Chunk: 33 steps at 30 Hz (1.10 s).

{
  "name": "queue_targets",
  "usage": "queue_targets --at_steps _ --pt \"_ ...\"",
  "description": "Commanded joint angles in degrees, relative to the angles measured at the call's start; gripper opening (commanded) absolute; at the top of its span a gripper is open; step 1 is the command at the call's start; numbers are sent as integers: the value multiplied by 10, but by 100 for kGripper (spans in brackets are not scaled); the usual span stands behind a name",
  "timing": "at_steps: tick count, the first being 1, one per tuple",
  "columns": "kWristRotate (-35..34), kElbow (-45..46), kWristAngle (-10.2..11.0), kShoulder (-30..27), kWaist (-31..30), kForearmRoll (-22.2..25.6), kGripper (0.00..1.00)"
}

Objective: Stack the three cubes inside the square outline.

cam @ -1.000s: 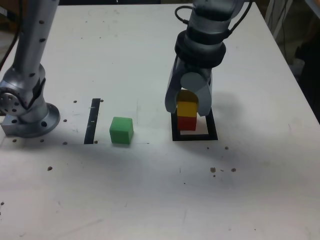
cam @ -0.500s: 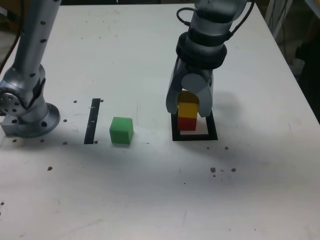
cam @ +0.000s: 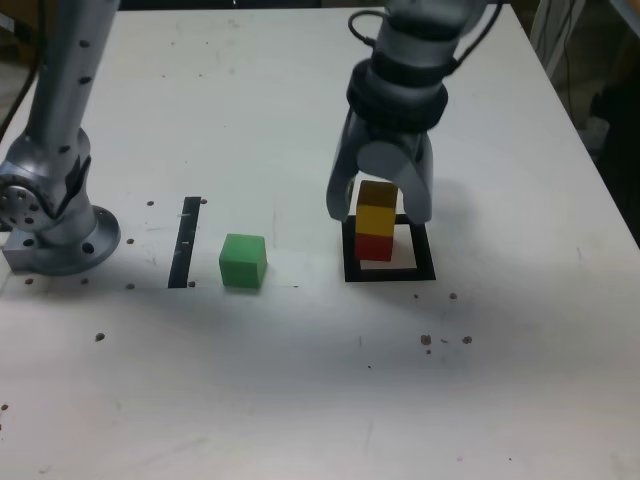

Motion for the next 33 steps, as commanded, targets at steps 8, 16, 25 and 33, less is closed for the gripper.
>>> queue_targets --at_steps 8,16,25,33 --pt "0 64 25 -184 -30 80 99" --pt "-21 257 32 -276 -44 35 98" --pt "-87 349 23 -251 -108 -67 97" --pt "-109 358 15 -218 -144 -123 99"
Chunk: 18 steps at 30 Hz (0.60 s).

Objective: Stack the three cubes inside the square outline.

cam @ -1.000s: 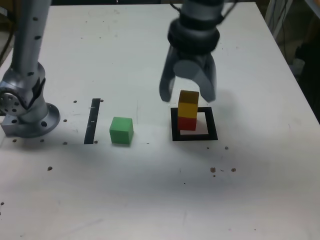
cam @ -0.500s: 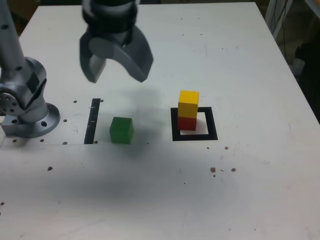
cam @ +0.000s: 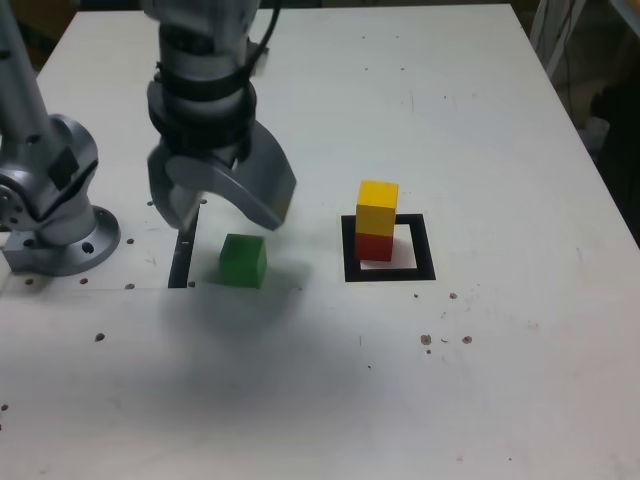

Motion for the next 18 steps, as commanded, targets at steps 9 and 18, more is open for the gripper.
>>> queue_targets --at_steps 9,18 --pt "-2 20 -39 67 -3 -31 98" --pt "-12 -4 -42 113 0 -19 69"
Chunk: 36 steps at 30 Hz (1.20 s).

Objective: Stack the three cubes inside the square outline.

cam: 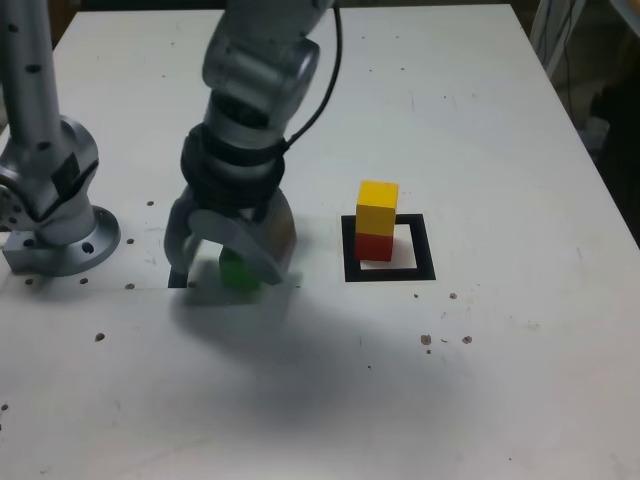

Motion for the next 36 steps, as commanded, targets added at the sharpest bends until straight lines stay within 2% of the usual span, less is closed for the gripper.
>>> queue_targets --at_steps 1,3,10,17,25,28,33,36 --pt "-5 -3 5 7 2 2 65" --pt "-9 -3 10 12 3 -2 60" --pt "-8 -2 13 40 11 -16 51" --pt "-11 3 9 31 21 -11 43" --pt "-9 -4 0 22 20 -11 19" --pt "-6 -4 -3 16 19 -21 13" --pt "-2 -2 -6 12 19 -27 10" --pt "-2 -15 -5 -4 20 -1 9"
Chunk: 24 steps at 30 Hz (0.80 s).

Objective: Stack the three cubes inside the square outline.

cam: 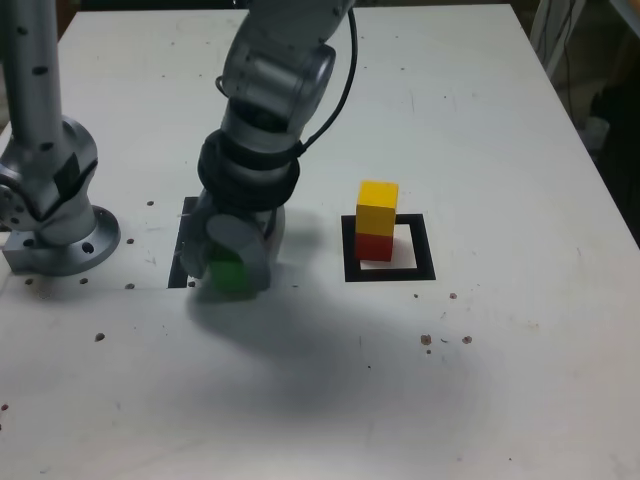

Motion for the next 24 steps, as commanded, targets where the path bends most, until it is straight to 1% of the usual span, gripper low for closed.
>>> queue_targets --at_steps 1,4,7,10,12,14,18,22,24 --pt "2 -19 4 -21 2 30 8" --pt "6 -69 23 -48 10 101 8" --pt "10 -151 54 -61 19 194 8" --pt "18 -257 87 -50 28 270 8" --pt "29 -320 98 -31 35 289 8" --pt "45 -377 102 -5 42 297 8" --pt "75 -456 95 48 59 307 6" --pt "101 -499 89 86 73 309 4" --pt "113 -521 89 99 76 311 3"
